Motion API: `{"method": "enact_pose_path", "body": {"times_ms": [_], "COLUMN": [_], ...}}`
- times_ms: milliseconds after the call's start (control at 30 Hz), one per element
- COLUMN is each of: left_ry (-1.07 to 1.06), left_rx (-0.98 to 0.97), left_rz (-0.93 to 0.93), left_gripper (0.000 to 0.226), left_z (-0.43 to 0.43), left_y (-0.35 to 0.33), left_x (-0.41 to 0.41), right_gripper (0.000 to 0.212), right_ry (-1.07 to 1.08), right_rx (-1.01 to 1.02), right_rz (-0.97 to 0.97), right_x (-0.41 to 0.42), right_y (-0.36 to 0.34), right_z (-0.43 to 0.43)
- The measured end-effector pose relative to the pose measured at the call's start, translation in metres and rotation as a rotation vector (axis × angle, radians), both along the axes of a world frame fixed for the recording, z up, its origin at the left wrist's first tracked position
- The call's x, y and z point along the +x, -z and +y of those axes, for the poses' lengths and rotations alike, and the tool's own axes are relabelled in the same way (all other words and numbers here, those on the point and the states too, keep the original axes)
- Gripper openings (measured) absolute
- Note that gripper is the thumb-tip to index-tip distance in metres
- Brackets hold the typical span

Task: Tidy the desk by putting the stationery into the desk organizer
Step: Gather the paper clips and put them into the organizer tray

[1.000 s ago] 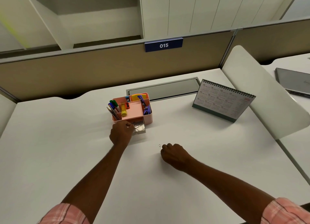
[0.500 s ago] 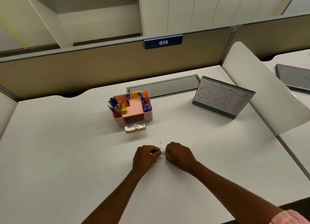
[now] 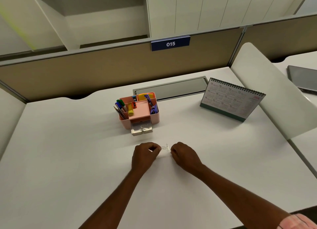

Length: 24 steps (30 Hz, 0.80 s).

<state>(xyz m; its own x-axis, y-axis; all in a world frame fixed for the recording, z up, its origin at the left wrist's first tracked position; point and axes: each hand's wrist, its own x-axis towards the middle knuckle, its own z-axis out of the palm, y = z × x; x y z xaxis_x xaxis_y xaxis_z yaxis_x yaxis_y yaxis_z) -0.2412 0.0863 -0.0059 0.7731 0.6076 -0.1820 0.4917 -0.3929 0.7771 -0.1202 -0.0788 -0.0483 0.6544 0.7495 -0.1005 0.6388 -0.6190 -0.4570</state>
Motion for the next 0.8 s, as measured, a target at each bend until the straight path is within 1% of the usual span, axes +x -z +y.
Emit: {"method": "enact_pose_path", "body": {"times_ms": [100, 233, 333, 433, 600, 633, 733, 800], "left_ry": [-0.086, -0.202, -0.311, -0.395, -0.391, -0.383, -0.357, -0.357], "left_rx": [0.0, 0.01, 0.068, 0.144, 0.139, 0.144, 0.175, 0.192], "left_rz": [-0.067, -0.102, -0.096, -0.047, 0.054, 0.074, 0.14, 0.176], "left_gripper": [0.007, 0.006, 0.014, 0.016, 0.017, 0.018, 0.02, 0.02], "left_z": [0.018, 0.047, 0.066, 0.077, 0.086, 0.087, 0.089, 0.091], "left_y": [-0.014, -0.026, -0.031, -0.032, -0.025, -0.023, -0.018, -0.015], "left_x": [0.002, 0.008, 0.016, 0.026, 0.04, 0.042, 0.047, 0.049], "right_gripper": [0.017, 0.019, 0.023, 0.013, 0.012, 0.015, 0.019, 0.024], "right_ry": [0.028, 0.08, 0.068, 0.004, -0.131, -0.141, -0.23, -0.304], "right_rx": [-0.005, -0.05, -0.156, -0.291, -0.43, -0.449, -0.473, -0.487], "right_rz": [0.007, 0.027, -0.046, -0.151, -0.246, -0.292, -0.263, -0.315], "right_x": [-0.001, -0.004, -0.008, -0.014, -0.025, -0.026, -0.025, -0.025], "right_y": [-0.001, -0.008, -0.01, -0.015, -0.026, -0.026, -0.02, -0.021], "right_z": [0.012, 0.029, 0.038, 0.048, 0.05, 0.05, 0.048, 0.045]}}
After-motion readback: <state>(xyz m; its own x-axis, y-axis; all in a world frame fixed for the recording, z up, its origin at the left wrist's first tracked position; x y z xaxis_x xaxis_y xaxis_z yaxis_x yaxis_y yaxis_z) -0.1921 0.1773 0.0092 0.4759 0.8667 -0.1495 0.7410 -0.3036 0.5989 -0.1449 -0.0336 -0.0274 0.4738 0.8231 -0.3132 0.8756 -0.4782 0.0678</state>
